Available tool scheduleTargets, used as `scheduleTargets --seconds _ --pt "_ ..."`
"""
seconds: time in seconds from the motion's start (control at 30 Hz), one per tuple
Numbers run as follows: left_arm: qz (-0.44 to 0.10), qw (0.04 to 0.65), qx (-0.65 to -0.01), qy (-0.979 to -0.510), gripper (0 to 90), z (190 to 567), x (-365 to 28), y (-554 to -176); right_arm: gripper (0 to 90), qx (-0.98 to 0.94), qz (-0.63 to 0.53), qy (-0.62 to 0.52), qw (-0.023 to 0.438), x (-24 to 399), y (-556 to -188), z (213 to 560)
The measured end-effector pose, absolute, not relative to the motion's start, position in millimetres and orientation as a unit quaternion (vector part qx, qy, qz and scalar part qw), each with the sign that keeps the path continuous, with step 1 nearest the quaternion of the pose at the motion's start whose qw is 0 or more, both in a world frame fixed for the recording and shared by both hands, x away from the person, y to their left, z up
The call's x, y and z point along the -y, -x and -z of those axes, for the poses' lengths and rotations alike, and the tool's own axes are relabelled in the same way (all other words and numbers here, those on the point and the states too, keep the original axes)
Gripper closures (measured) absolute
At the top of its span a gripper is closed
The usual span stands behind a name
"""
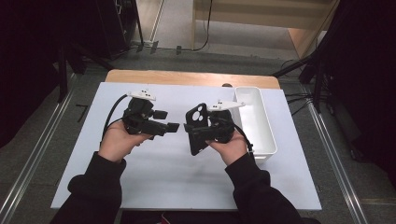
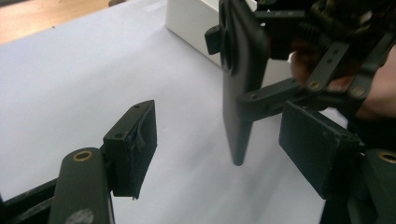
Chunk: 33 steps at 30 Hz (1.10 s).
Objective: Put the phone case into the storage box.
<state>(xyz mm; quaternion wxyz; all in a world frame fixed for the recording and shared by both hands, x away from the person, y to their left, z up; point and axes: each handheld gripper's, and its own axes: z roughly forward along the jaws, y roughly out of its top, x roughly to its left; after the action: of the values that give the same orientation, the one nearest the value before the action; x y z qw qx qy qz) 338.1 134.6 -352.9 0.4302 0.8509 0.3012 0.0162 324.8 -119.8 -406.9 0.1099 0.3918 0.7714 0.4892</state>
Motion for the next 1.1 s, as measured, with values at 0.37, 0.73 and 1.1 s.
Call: scheduleTargets --seconds 0.37,0.73,1.1 --pt "-0.012 0.408 -0.275 -0.87 27.4 374.2 -139.1 -332.4 12.0 -0.779 -0.502 -0.361 0.1 126.4 -324.8 398.5" --pt "-0.01 0.394 -0.259 -0.882 27.4 402.9 -140.5 -326.7 11.9 -0.785 -0.504 -0.352 0.081 130.0 -324.6 394.4" --pt "-0.004 0.388 -0.273 -0.88 27.4 422.9 -143.8 -319.7 11.9 -0.792 -0.5 -0.344 0.071 133.9 -325.4 392.9"
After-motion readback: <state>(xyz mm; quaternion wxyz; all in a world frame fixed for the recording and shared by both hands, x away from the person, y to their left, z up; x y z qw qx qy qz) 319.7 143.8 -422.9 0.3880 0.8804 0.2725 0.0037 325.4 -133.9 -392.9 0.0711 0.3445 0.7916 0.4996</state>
